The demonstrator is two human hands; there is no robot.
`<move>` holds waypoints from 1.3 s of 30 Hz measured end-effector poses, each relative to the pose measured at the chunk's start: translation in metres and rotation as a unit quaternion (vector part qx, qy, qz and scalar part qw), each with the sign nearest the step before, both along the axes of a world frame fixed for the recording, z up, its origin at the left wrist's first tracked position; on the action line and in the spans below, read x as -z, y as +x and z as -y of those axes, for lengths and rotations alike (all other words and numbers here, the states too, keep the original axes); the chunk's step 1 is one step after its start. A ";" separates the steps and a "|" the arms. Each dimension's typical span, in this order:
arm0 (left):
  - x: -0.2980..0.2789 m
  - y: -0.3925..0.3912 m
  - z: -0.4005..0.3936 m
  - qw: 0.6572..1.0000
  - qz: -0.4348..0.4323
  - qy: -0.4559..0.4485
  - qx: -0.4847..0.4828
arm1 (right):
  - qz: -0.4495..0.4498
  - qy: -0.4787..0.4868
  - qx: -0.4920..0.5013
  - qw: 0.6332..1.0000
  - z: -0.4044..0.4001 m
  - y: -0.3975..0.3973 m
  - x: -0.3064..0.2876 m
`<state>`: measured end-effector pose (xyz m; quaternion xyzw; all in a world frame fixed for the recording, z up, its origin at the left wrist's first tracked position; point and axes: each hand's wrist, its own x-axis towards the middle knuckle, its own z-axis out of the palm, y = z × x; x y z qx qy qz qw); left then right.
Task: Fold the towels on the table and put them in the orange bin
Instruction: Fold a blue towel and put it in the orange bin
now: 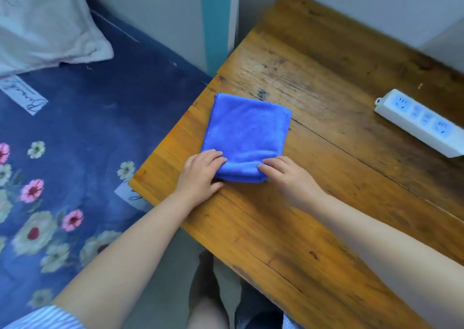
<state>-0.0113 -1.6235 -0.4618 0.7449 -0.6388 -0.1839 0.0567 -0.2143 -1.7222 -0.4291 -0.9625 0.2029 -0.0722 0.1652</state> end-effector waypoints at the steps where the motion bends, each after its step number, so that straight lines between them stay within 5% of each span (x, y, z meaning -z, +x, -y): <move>1: 0.001 -0.002 -0.001 1.000 0.001 -0.004 -0.018 | 0.018 0.023 0.011 1.000 0.001 0.002 -0.006; 10: -0.045 0.017 -0.036 0.984 -0.051 -0.087 -0.147 | 0.062 0.113 0.042 0.991 0.012 0.038 -0.057; 16: -0.112 0.093 -0.128 0.944 -0.069 -0.153 -0.284 | 0.072 0.141 -0.012 0.987 -0.039 0.144 -0.098; 28: -0.202 0.256 -0.440 0.811 -0.051 -0.254 -0.525 | 0.029 0.183 -0.211 0.960 -0.308 0.400 -0.168; 34: -0.232 0.332 -0.529 0.779 -0.028 -0.297 -0.552 | -0.009 0.230 -0.240 0.943 -0.400 0.493 -0.202; 39: -0.239 0.393 -0.569 0.758 -0.037 -0.319 -0.568 | 0.029 0.151 -0.245 0.957 -0.442 0.571 -0.210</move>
